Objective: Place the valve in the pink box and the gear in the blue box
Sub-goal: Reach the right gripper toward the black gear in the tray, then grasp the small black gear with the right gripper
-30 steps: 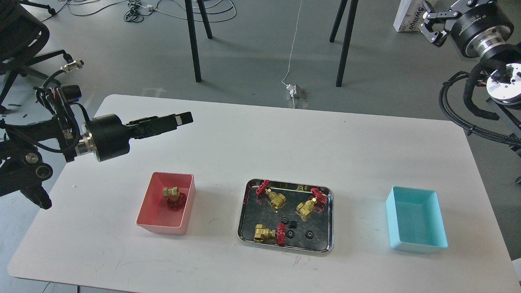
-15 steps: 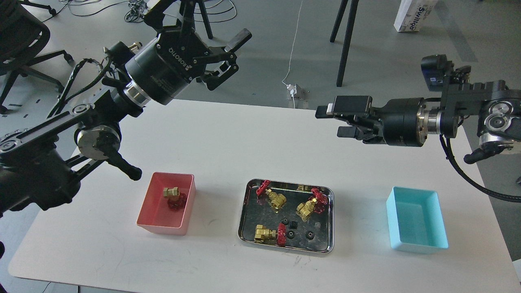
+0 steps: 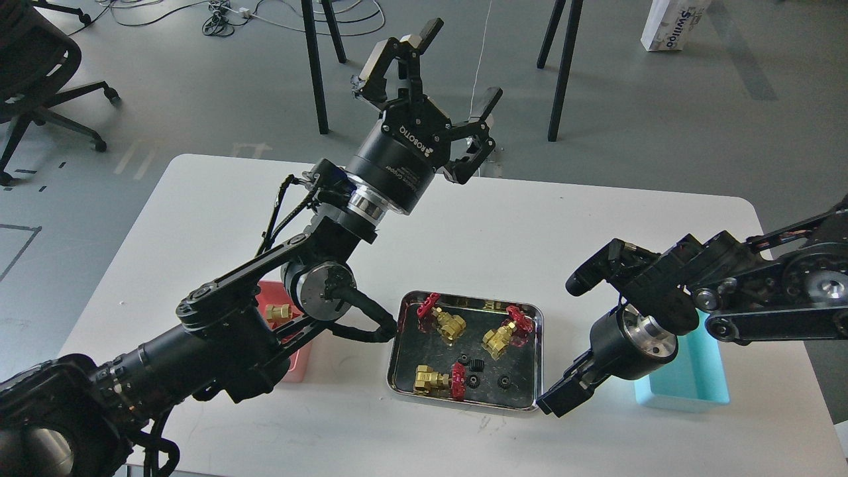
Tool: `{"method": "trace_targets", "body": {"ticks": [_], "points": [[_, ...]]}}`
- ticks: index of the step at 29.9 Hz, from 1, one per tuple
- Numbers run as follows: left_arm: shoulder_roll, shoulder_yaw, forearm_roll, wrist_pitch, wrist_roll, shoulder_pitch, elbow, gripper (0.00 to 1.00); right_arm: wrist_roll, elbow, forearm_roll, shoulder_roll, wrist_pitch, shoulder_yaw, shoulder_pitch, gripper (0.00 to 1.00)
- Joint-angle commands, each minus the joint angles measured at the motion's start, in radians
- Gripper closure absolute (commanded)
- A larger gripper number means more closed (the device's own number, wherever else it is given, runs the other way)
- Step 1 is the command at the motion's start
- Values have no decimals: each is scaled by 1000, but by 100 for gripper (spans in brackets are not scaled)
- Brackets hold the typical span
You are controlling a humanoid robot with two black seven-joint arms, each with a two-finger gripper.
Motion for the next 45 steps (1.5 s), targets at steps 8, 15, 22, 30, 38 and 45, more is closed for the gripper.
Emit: {"method": "trace_targets", "body": {"ticks": [8, 15, 22, 30, 38, 45], "points": [[-77, 25, 21, 43, 0, 3, 74, 1, -3, -211, -6, 266, -15, 7, -40, 24], [-74, 25, 21, 43, 0, 6, 74, 1, -16, -271, -8, 296, -24, 4, -74, 39], [-74, 25, 21, 40, 0, 6, 74, 1, -22, -302, -8, 332, -35, -1, -97, 44], [-73, 25, 21, 38, 0, 7, 74, 1, -29, -325, -8, 352, -49, -4, -144, 45], [-71, 25, 20, 35, 0, 7, 74, 1, -48, -352, -9, 359, -49, -7, -174, 49], [-70, 27, 21, 27, 0, 9, 74, 1, -63, -363, -9, 367, -49, -8, -184, 51]]}}
